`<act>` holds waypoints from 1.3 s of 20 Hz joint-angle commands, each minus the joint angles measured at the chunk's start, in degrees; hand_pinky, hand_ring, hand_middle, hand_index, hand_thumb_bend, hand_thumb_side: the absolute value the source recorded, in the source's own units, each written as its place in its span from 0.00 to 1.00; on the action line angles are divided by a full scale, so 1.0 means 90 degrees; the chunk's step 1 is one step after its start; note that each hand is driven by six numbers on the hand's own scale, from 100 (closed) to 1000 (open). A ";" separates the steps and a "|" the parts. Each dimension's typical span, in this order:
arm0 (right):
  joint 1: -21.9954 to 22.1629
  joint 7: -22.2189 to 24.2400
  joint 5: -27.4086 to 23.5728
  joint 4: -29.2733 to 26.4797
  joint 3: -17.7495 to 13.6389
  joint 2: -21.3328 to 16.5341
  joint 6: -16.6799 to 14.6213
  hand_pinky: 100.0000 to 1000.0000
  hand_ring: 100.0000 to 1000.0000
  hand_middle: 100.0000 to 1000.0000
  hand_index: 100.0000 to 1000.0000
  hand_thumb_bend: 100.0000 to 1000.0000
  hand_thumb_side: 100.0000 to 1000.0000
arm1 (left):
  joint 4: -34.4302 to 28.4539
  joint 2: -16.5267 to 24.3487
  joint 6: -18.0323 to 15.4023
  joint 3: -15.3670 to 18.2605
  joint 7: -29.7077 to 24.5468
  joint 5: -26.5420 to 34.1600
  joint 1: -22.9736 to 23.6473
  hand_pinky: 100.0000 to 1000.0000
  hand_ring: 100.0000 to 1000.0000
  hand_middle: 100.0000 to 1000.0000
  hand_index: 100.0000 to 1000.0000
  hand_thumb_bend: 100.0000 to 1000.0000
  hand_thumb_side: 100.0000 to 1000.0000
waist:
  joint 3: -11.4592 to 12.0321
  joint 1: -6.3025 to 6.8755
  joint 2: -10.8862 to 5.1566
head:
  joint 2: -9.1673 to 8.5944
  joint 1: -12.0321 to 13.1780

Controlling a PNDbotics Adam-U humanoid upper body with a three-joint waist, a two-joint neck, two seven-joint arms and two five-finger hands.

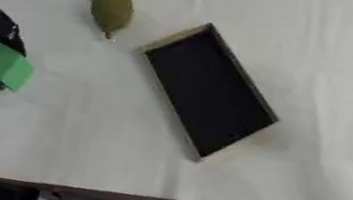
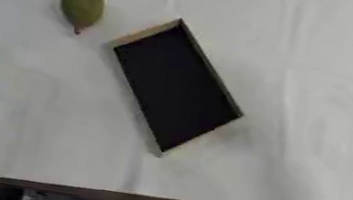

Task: Pick up objects on the table and place them in the box.

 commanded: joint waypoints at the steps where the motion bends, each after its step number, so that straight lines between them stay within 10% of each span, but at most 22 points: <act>1: -0.0026 -0.0025 -0.0004 -0.0094 -0.0022 -0.0145 0.0006 0.89 0.87 0.52 0.89 0.00 0.55 | -0.0321 -0.0073 -0.0616 -0.0001 -0.0391 0.0192 -0.0460 0.67 0.54 0.40 0.59 0.05 0.00 | 0.0014 0.0019 -0.0144 | 0.0028 -0.0019; 11: -0.0028 -0.0036 -0.0017 -0.0094 -0.0034 -0.0153 -0.0021 0.89 0.86 0.52 0.89 0.00 0.55 | -0.0460 -0.1801 0.0169 -0.1028 0.0111 0.0386 -0.2068 0.66 0.53 0.39 0.59 0.00 0.00 | -0.0016 -0.0020 -0.0170 | -0.0063 -0.0170; 26: -0.0209 -0.0140 0.0090 -0.0094 -0.0126 -0.0075 -0.0048 0.89 0.87 0.52 0.89 0.00 0.55 | -0.0708 -0.3113 0.0429 -0.1329 -0.0305 -0.0320 -0.2157 0.66 0.53 0.39 0.59 0.00 0.00 | 0.0036 -0.0002 0.0246 | -0.0809 -0.0200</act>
